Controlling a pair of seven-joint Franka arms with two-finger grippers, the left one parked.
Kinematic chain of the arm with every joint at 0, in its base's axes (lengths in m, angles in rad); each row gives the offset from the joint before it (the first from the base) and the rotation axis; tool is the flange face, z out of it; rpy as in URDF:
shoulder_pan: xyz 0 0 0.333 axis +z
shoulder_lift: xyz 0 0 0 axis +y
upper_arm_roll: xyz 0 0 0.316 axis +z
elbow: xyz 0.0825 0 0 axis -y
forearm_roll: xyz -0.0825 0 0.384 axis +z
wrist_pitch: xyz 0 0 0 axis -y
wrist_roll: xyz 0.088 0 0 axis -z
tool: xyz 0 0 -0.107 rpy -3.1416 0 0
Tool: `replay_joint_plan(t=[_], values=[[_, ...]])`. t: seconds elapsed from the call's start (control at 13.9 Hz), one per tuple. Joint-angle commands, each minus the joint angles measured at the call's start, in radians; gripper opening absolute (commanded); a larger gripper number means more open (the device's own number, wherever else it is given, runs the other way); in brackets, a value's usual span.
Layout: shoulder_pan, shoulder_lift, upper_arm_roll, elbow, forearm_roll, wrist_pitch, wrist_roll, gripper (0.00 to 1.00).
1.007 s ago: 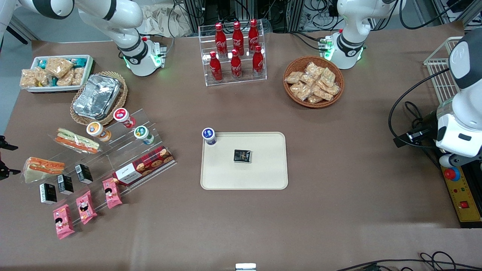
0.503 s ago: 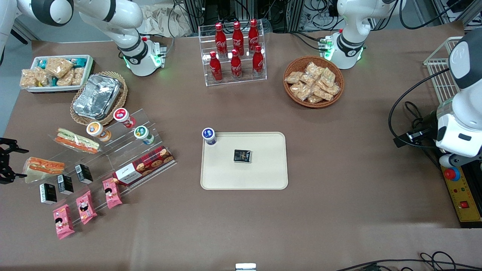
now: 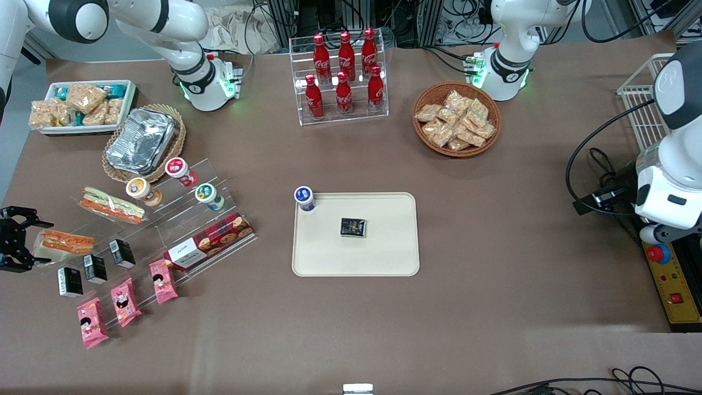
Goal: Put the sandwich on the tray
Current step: 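Lower the right gripper and grasp a wrapped triangle sandwich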
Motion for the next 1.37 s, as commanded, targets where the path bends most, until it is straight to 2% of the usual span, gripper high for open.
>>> replay_joint_plan(t=[0.0, 0.07, 0.14, 0.58, 0.79, 0.86, 1.29], values=[[0.0, -0.001, -0.003, -0.02, 0.029, 0.002, -0.061, 0.98], [-0.002, -0.001, -0.003, -0.031, 0.029, 0.003, -0.077, 0.98], [-0.003, -0.002, -0.003, -0.037, 0.029, 0.005, -0.083, 0.94], [-0.014, -0.01, -0.004, -0.035, 0.058, -0.007, -0.123, 0.36], [-0.013, -0.036, -0.003, -0.023, 0.058, -0.047, -0.147, 0.35], [-0.013, -0.038, -0.003, -0.015, 0.058, -0.062, -0.147, 0.3], [0.003, -0.111, 0.003, 0.023, 0.058, -0.113, -0.302, 0.3]])
